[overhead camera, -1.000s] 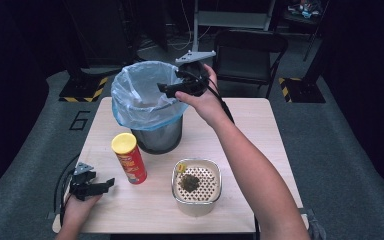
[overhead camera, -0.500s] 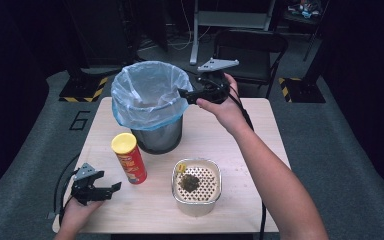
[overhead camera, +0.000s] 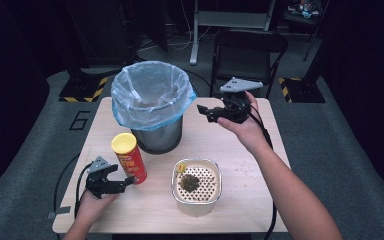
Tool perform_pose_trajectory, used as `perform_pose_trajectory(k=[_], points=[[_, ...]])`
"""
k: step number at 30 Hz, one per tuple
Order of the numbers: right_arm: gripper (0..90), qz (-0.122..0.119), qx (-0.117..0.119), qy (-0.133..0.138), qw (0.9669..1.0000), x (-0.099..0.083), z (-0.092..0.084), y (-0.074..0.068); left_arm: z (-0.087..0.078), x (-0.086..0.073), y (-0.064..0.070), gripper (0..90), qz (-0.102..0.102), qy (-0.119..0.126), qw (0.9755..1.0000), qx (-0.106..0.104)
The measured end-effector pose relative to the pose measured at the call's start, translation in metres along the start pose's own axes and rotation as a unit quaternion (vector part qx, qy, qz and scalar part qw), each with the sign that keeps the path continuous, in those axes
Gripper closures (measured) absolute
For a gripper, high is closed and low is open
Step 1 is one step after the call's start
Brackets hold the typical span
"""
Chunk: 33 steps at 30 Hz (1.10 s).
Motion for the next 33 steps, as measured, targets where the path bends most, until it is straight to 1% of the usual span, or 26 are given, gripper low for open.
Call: perform_pose_trajectory(k=[1,3,6,7,9,11,12,13,14,15,17,18,19,20,21,22,26,27,28,29,31,33], points=[[25.0,-0.003,-0.001,-0.001,1.0000,-0.005,-0.003,0.001,0.001,0.001,0.001,11.6,-0.001,0.002,1.0000,-0.002],[24.9,-0.008,-0.008,-0.007,0.9999,-0.015,-0.009,0.004,0.004,0.001,0.001,11.6,0.010,-0.004,0.9999,0.001],[24.9,-0.010,-0.018,-0.012,0.9997,-0.028,-0.018,0.010,0.010,0.003,0.001,11.6,0.020,-0.005,0.9998,0.003],[25.0,-0.006,-0.023,-0.018,0.9996,-0.035,-0.022,0.013,0.011,0.003,0.001,11.6,0.022,-0.006,0.9997,0.003],[25.0,-0.003,-0.028,-0.020,0.9994,-0.044,-0.027,0.018,0.016,0.005,0.001,11.6,0.021,0.001,0.9998,0.003],[25.0,0.003,-0.034,-0.026,0.9991,-0.056,-0.033,0.024,0.019,0.006,0.002,11.7,0.027,0.000,0.9996,0.002],[24.9,0.009,-0.036,-0.028,0.9989,-0.061,-0.035,0.025,0.021,0.006,0.001,11.7,0.033,-0.001,0.9994,0.005],[25.0,0.015,-0.040,-0.032,0.9986,-0.067,-0.039,0.028,0.022,0.007,0.001,11.7,0.036,-0.001,0.9993,0.006],[25.0,0.019,-0.041,-0.033,0.9985,-0.071,-0.041,0.030,0.024,0.007,0.000,11.8,0.041,-0.001,0.9991,0.013],[25.0,0.022,-0.043,-0.030,0.9984,-0.077,-0.044,0.033,0.024,0.006,0.000,11.9,0.049,-0.006,0.9987,0.013],[24.9,0.034,-0.047,-0.031,0.9978,-0.085,-0.049,0.035,0.025,0.007,0.000,13.4,0.061,-0.003,0.9980,0.017],[25.0,0.036,-0.051,-0.029,0.9976,-0.090,-0.053,0.037,0.025,0.007,0.001,14.0,0.064,0.001,0.9978,0.017],[25.0,0.038,-0.053,-0.030,0.9974,-0.094,-0.055,0.038,0.026,0.008,0.001,15.3,0.075,0.002,0.9970,0.017],[25.0,0.038,-0.058,-0.031,0.9971,-0.100,-0.058,0.039,0.026,0.007,0.002,17.1,0.074,0.002,0.9971,0.020],[25.0,0.036,-0.062,-0.031,0.9970,-0.105,-0.060,0.040,0.026,0.006,0.002,19.9,0.076,0.002,0.9968,0.026],[25.0,0.038,-0.064,-0.034,0.9967,-0.110,-0.061,0.040,0.026,0.006,0.002,23.0,0.079,0.001,0.9965,0.025],[25.0,0.038,-0.071,-0.038,0.9960,-0.128,-0.064,0.041,0.025,0.005,0.001,23.8,0.082,-0.001,0.9962,0.030],[25.0,0.041,-0.073,-0.039,0.9957,-0.132,-0.064,0.041,0.024,0.005,0.001,23.8,0.085,-0.004,0.9959,0.031],[25.0,0.041,-0.074,-0.044,0.9954,-0.137,-0.064,0.042,0.024,0.005,0.001,24.0,0.086,-0.003,0.9957,0.034],[25.1,0.042,-0.075,-0.047,0.9952,-0.141,-0.063,0.042,0.024,0.005,0.002,24.1,0.086,-0.005,0.9958,0.033],[25.1,0.043,-0.077,-0.052,0.9948,-0.147,-0.061,0.043,0.022,0.006,0.002,24.2,0.088,-0.001,0.9955,0.036],[25.1,0.046,-0.077,-0.052,0.9945,-0.153,-0.059,0.044,0.020,0.007,0.004,24.2,0.086,0.004,0.9958,0.031]])
Point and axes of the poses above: each handheld gripper's, and its own axes: z roughly forward along the jaws, x roughly out of its top, y roughly to its right, the point moved 9 cm from there along z, roughly forward along the jaws, and after that the axes turned 4 degrees about z, right-handed, at the moved point
